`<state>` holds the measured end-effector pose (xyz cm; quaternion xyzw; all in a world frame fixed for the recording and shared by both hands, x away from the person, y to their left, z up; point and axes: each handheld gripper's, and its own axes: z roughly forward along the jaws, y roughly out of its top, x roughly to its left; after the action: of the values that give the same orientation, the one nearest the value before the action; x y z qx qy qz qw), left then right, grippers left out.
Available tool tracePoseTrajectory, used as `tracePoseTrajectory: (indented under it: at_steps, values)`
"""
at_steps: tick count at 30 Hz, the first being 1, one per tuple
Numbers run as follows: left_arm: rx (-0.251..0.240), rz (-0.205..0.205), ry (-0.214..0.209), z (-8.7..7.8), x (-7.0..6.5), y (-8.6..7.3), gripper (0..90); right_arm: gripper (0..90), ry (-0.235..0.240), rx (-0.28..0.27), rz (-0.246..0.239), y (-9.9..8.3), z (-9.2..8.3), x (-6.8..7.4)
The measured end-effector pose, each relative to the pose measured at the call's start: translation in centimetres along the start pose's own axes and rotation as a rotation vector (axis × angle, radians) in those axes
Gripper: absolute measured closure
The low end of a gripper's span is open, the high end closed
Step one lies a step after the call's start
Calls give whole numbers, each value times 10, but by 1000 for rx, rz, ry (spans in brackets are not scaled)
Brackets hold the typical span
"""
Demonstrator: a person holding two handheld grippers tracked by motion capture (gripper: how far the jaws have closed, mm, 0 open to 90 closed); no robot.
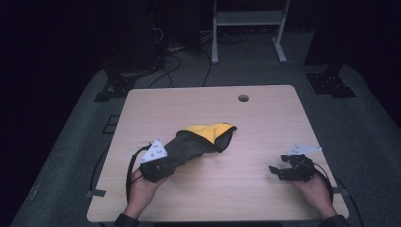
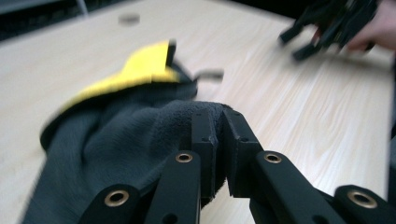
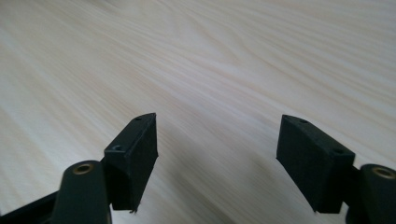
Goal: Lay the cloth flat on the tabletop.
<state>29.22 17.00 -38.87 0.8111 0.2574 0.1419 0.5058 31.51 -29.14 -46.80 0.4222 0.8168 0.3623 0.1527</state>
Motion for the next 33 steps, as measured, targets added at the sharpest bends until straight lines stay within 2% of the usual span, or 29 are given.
tracePoseTrajectory:
  at_steps: [1,2,4,8,9,10,13,14,15,17,18,19,22,25,27,28,31,33]
  values:
    - [-24,5,-4,-4,-2,7,838,290,21,-17,-26,5,0,7]
    - [-41,14,-7,-6,-3,11,838,290,21,-17,-26,5,0,7]
    - [-76,23,-20,-11,-6,21,838,297,60,-31,-48,12,4,16]
    - [-69,37,-2,-11,-4,25,836,314,114,-44,-82,21,13,30]
    - [-59,16,4,-9,2,21,836,314,139,-36,-102,27,19,38]
    - [-59,16,4,-9,2,21,836,314,139,-36,-102,27,19,38]
    - [-21,-36,34,-8,20,3,835,328,173,-39,-141,38,29,51]
    - [-21,-36,34,-8,20,3,835,328,173,-39,-141,38,29,51]
    - [-5,-61,43,-9,27,-5,835,331,177,-37,-145,41,31,53]
    - [16,-80,50,-9,33,-16,834,336,188,-38,-160,52,41,59]
    - [16,-80,50,-9,33,-16,834,336,188,-38,-160,52,41,59]
    - [37,-97,50,-9,36,-24,834,338,193,-41,-171,59,48,61]
    - [60,-110,51,-9,38,-31,834,350,204,-53,-171,65,54,62]
    - [80,-118,52,-8,40,-37,832,352,235,-60,-170,75,61,65]
    - [90,-122,50,-7,40,-39,830,364,261,-97,-183,84,68,72]
    - [90,-122,50,-7,40,-39,830,364,261,-97,-183,84,68,72]
    - [91,-119,49,-7,40,-39,831,362,301,-80,-199,92,76,79]
    - [93,-115,47,-6,39,-38,831,400,303,-97,-209,97,80,84]
